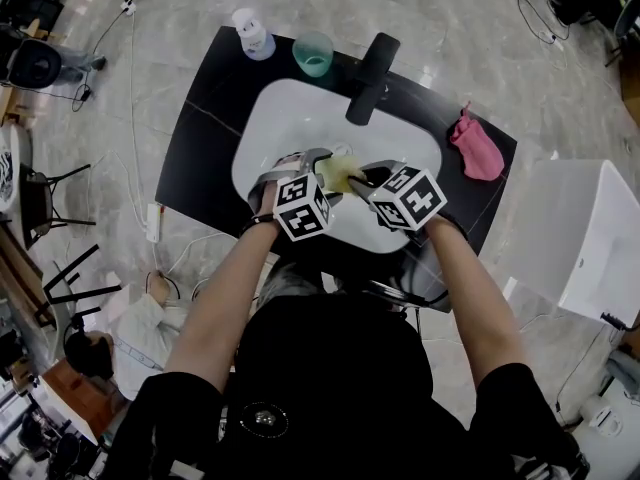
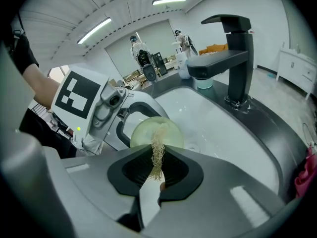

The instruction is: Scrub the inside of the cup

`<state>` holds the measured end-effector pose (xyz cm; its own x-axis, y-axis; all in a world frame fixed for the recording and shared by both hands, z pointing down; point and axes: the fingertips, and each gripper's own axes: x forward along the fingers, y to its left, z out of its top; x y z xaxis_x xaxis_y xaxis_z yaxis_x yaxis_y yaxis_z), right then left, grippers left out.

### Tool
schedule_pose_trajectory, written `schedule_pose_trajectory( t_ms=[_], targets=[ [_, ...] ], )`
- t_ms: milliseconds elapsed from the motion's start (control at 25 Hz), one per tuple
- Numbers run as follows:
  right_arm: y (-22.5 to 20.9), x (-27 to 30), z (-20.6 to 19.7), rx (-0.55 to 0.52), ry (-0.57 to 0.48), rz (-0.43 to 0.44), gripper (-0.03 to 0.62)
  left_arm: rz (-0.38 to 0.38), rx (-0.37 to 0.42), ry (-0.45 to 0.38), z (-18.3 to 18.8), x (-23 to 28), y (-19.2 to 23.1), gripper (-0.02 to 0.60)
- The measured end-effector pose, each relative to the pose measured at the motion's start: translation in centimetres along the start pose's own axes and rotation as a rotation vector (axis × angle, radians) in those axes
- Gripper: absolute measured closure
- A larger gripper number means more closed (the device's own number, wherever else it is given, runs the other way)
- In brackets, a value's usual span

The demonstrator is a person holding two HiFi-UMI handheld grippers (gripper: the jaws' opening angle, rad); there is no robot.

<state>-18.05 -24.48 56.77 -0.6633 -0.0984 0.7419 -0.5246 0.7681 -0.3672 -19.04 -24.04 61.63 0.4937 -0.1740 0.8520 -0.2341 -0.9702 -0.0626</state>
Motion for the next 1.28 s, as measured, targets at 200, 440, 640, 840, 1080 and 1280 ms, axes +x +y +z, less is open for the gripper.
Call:
schedule_pose_trajectory(
  t_ms=[200,440,640,840,1080,1280],
  targets=[
    [1.9,0.3,0.3,-0.021,0.014,0.093,0.553,-0.009,0.043,0.022,0.3,0.7,-1.0,0.225],
    [1.5,0.2,1.2,0.014,-0.049,0.087,0.551,-0.032,0.036,0.018,0.6,0.9,-1.6,0.226],
    [0.1,-0.4,2.0,0.007,-0.098,-0.003,0.551,-0.024,-0.011,-0.013,1.0,0.5,-1.3,0.227],
    [-1.2,-0.6,1.8,-0.051,-0.079,-0.100,0.551,-0.014,-0.027,-0.026,1.1,-0.1,-0.6,0.227],
    [-1.1,-0.4,1.0,-0.054,-0.044,-0.101,0.551,-0.012,-0.012,-0.033,1.0,-0.7,-0.2,0.228],
    [-0.1,0.1,0.4,-0.015,-0.009,-0.036,0.553,-0.023,0.048,-0.010,1.1,-0.6,-0.4,0.227]
  ],
)
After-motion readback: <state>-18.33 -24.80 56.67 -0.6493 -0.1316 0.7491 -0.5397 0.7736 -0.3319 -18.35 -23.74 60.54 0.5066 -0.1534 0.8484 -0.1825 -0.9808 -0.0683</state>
